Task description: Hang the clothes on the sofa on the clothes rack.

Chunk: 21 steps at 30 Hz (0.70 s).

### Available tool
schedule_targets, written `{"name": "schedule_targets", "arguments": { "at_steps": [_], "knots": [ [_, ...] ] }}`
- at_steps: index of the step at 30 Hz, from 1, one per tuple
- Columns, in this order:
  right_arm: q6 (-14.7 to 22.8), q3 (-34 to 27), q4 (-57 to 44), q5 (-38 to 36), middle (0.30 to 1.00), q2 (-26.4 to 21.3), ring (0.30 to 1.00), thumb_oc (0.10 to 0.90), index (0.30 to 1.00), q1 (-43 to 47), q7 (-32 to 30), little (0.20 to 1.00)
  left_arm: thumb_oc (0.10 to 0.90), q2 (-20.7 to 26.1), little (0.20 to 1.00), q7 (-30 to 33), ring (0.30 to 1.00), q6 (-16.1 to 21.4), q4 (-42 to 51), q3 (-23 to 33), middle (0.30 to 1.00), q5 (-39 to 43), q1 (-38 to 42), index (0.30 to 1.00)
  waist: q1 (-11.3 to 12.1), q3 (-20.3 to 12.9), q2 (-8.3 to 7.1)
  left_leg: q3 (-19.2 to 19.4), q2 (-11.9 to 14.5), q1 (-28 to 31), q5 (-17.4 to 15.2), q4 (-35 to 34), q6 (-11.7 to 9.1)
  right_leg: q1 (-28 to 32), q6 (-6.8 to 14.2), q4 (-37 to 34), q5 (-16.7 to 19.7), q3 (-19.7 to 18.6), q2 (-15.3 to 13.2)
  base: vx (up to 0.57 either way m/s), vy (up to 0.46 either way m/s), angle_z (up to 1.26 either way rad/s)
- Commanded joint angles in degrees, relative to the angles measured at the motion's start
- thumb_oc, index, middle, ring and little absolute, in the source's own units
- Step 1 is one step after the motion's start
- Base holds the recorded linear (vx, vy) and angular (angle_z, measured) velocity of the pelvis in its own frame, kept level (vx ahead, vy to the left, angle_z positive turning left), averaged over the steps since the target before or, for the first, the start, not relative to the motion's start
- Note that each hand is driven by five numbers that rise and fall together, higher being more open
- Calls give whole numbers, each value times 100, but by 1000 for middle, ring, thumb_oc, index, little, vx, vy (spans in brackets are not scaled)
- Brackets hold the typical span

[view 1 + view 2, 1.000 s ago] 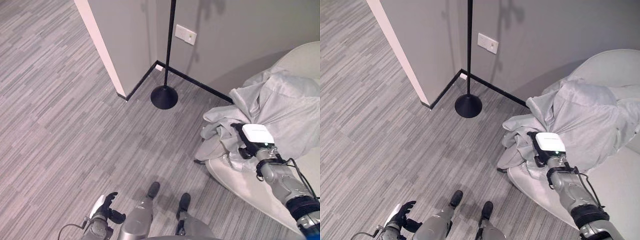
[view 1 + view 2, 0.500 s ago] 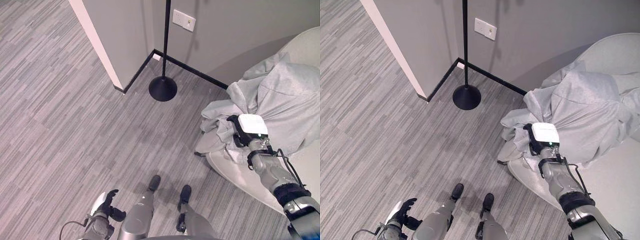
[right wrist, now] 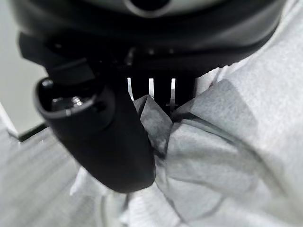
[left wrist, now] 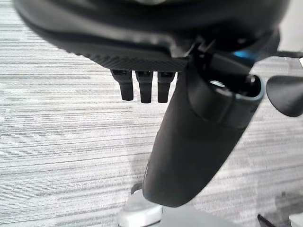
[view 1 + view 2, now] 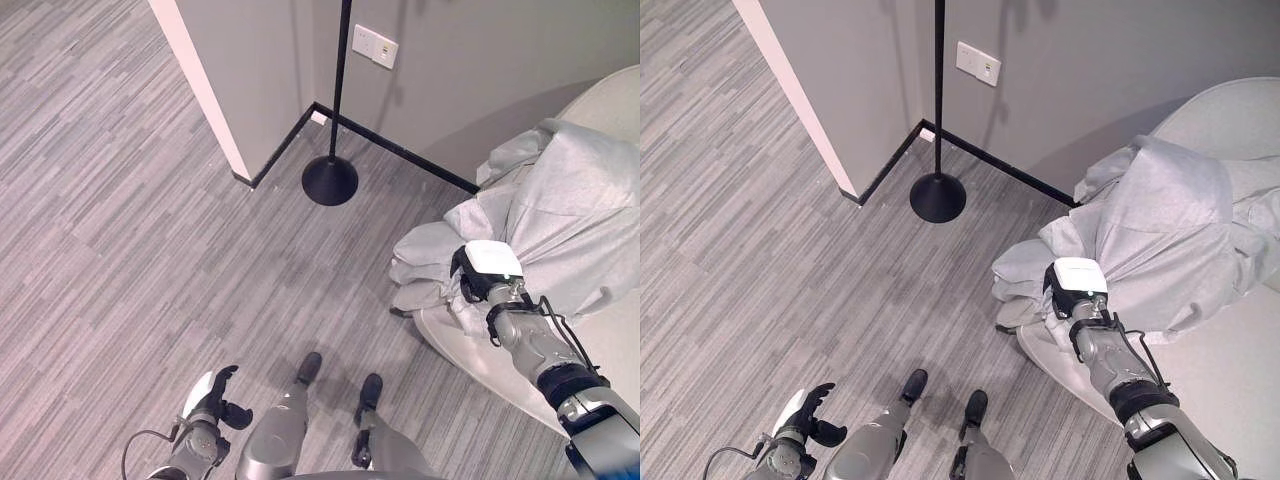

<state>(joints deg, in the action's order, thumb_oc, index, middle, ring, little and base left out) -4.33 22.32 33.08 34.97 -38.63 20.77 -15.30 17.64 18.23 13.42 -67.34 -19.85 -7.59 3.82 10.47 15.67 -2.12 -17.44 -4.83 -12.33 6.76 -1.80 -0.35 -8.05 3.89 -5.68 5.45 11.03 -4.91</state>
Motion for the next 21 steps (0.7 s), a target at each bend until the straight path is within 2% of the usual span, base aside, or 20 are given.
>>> {"name": "schedule_targets", "arguments": {
  "at_steps": [1, 3, 6, 10, 13, 14, 16, 17, 18, 21],
  "knots": [
    [244, -659, -908, -700, 300, -122, 300, 400, 300, -261, -706, 300, 800, 119, 900, 165, 900, 128, -16, 122, 900, -72, -226, 900, -85, -604, 74, -390, -76, 41, -454, -320, 192, 290, -101, 68, -529, -472, 98, -13, -40, -12],
    [285, -781, -1167, -725, 300, -96, 300, 400, 300, -236, -783, 300, 800, 118, 900, 148, 900, 155, 94, 138, 900, -31, -269, 900, -73, -655, 77, -383, -69, 97, -467, -320, 201, 342, -106, 68, -538, -487, 95, -20, -42, -18],
    [568, -1189, -2018, -818, 300, -36, 300, 400, 300, 6, -1179, 300, 800, 143, 900, 88, 900, 319, 898, 75, 900, 153, -289, 900, -20, -953, 120, -392, -67, 328, -513, -320, 221, 606, -137, 68, -601, -441, 76, -35, -60, -6],
    [614, -1545, -2887, -712, 300, -157, 300, 400, 300, 408, -1469, 300, 800, 332, 900, -6, 900, 363, 2133, 11, 900, 296, -259, 900, 62, -1266, 131, -447, -71, 558, -563, -320, 224, 868, -174, 68, -692, -373, 71, -36, -49, 1],
    [464, -1743, -3334, -539, 300, -309, 300, 400, 300, 992, -1639, 300, 800, 393, 900, -62, 900, 282, 2789, -24, 900, 471, -249, 900, 133, -1513, 97, -515, -76, 704, -598, -320, 223, 1042, -196, 68, -756, -327, 69, -19, -30, 4],
    [454, -1741, -3339, -537, 300, -310, 300, 400, 300, 999, -1637, 300, 800, 400, 900, -68, 900, 262, 2823, -18, 900, 475, -259, 900, 130, -1504, 99, -517, -76, 710, -601, -320, 223, 1049, -196, 68, -760, -324, 69, -8, -13, 6],
    [338, -1759, -3178, -508, 300, -554, 300, 400, 300, 1527, -1758, 300, 800, 446, 900, -132, 900, 224, 3128, -134, 900, 414, -249, 900, 209, -1665, 51, -566, -91, 795, -622, -320, 216, 1156, -205, 68, -792, -277, 66, -20, -14, 6],
    [171, -1762, -3034, -521, 300, -829, 300, 400, 300, 2118, -1853, 300, 800, 487, 900, -233, 900, 194, 3417, -189, 900, 579, -303, 900, 295, -1823, -7, -616, -109, 865, -638, -320, 209, 1245, -205, 68, -821, -218, 63, -14, -9, 11],
    [165, -1706, -2983, -538, 300, -847, 300, 400, 300, 2194, -1869, 300, 800, 486, 900, -253, 900, 171, 3454, -171, 900, 602, -304, 900, 282, -1805, 9, -621, -112, 869, -640, -320, 209, 1251, -204, 68, -827, -213, 60, -20, -8, 14],
    [-61, -1594, -2709, -651, 300, -1210, 300, 400, 300, 3143, -1976, 300, 800, 536, 900, -549, 900, 97, 3682, -228, 900, 971, -493, 900, 392, -2020, -96, -694, -127, 919, -648, -320, 203, 1327, -207, 68, -858, -141, 56, -7, 2, 12]
  ]
}}
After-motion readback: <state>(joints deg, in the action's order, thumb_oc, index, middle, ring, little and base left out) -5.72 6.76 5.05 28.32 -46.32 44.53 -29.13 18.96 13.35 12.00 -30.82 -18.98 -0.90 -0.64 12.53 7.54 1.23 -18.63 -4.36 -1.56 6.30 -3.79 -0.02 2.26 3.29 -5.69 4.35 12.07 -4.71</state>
